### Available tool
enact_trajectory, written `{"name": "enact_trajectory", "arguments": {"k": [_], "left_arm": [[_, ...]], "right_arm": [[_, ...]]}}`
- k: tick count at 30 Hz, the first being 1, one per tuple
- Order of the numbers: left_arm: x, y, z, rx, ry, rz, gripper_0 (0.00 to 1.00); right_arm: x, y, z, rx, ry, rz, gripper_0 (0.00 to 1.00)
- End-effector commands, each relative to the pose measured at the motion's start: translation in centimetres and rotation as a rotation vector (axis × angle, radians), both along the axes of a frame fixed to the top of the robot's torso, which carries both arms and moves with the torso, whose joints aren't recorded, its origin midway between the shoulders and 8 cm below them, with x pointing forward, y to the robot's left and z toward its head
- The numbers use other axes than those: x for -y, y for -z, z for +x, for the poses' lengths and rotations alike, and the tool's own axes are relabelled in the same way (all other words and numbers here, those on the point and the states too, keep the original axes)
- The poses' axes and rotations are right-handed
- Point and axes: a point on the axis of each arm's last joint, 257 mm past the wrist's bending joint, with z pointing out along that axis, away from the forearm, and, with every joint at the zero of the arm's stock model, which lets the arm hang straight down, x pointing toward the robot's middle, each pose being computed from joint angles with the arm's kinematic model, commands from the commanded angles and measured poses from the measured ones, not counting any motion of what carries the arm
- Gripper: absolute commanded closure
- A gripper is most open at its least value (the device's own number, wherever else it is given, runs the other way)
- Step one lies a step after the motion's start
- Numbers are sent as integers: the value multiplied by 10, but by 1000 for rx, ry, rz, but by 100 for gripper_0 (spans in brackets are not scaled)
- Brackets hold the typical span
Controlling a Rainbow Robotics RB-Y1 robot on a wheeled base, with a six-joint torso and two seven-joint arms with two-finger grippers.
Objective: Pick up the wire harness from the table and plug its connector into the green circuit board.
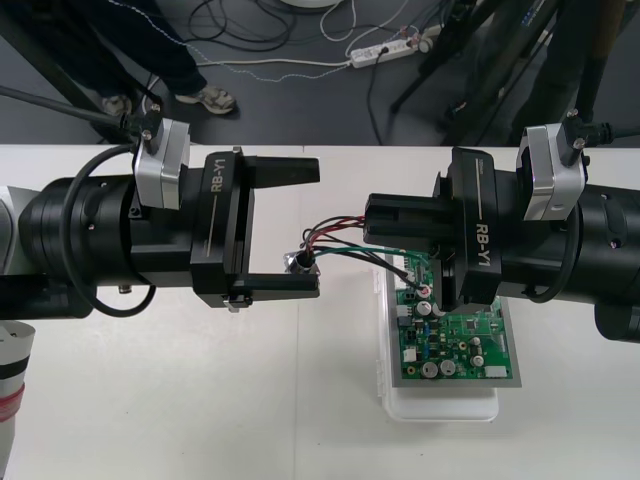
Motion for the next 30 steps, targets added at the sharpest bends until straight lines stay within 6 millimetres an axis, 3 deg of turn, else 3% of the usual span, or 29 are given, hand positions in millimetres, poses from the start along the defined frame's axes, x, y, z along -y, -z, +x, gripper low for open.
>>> {"name": "enact_trajectory", "arguments": {"k": [1, 30], "left_arm": [[15, -26, -1, -4, 24, -76, 0], [33, -29, -5, -34, 40, -111, 0]], "right_arm": [[-7, -6, -11, 58, -11, 11, 100], [-7, -6, -10, 59, -6, 14, 100]]}}
